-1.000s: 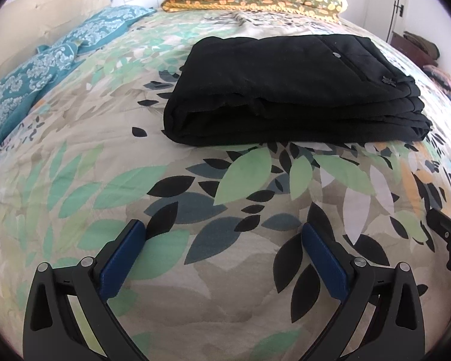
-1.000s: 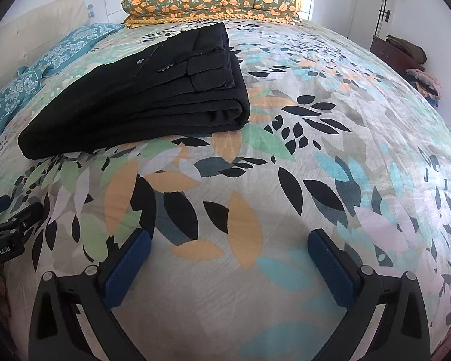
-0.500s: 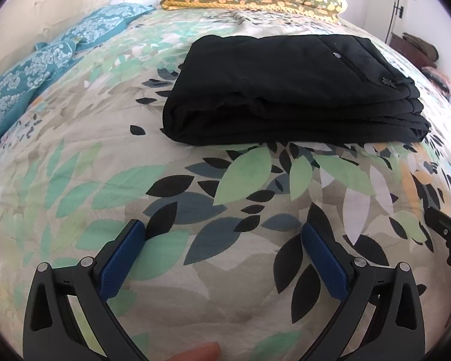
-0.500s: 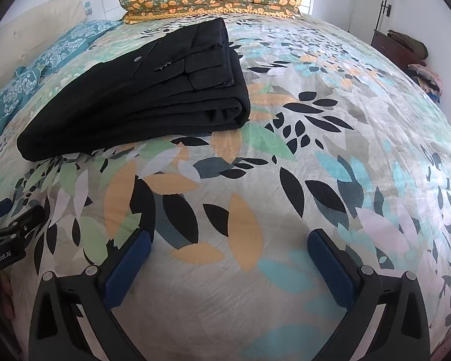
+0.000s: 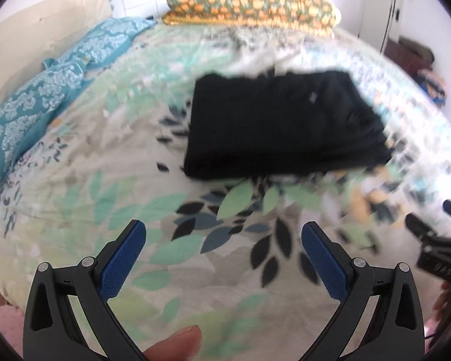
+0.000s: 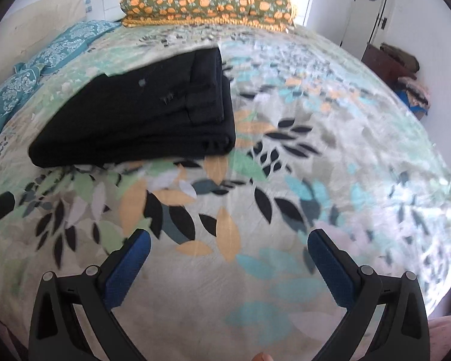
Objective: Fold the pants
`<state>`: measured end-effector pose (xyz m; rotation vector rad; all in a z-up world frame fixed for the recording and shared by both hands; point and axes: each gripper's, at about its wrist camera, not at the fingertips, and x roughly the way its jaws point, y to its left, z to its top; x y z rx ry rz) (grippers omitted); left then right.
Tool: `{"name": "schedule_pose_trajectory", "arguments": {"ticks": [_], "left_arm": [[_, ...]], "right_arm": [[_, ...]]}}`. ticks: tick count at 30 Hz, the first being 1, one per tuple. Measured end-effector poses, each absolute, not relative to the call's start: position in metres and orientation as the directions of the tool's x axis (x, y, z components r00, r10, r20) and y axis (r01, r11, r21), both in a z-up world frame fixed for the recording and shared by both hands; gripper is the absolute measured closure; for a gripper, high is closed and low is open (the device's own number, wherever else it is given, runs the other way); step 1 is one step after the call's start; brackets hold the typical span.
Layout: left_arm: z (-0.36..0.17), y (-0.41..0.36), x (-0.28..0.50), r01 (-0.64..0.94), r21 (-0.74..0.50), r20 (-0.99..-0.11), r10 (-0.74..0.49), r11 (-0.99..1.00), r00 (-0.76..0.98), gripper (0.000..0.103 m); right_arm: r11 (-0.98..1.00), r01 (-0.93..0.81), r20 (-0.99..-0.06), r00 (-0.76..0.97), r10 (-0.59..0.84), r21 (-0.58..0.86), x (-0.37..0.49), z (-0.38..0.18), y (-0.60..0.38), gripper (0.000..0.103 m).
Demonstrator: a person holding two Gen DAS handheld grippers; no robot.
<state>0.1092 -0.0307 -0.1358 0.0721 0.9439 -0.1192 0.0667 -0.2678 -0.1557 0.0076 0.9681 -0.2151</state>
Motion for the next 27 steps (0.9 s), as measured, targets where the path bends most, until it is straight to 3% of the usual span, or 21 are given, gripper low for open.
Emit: {"name": "schedule_pose_trajectory", "arguments": {"ticks": [8, 13, 27], "left_arm": [[-0.057, -0.023, 0.089, 0.063, 0.015, -0.762, -0.030, 0.998, 0.647, 0.000], [-0.027, -0.017, 0.069, 0.089, -0.043, -0.742, -0.091, 0.995, 0.665, 0.000], [0.004, -0.014, 0.035, 0.080, 0.050, -0.720, -0.019, 0.996, 0.694, 0.000]], "right_arm": [[0.981, 0.192, -0.763, 0.630, -0.145, -0.028, 0.038, -0.057, -0.247, 0.000], [0.983, 0.180, -0.701, 0.696, -0.156, -0.039, 0.015, -0.013, -0.228, 0.000], [0.988, 0.148, -0.696, 0.706, -0.130, -0.035, -0.005, 0.010, -0.205, 0.000]]}}
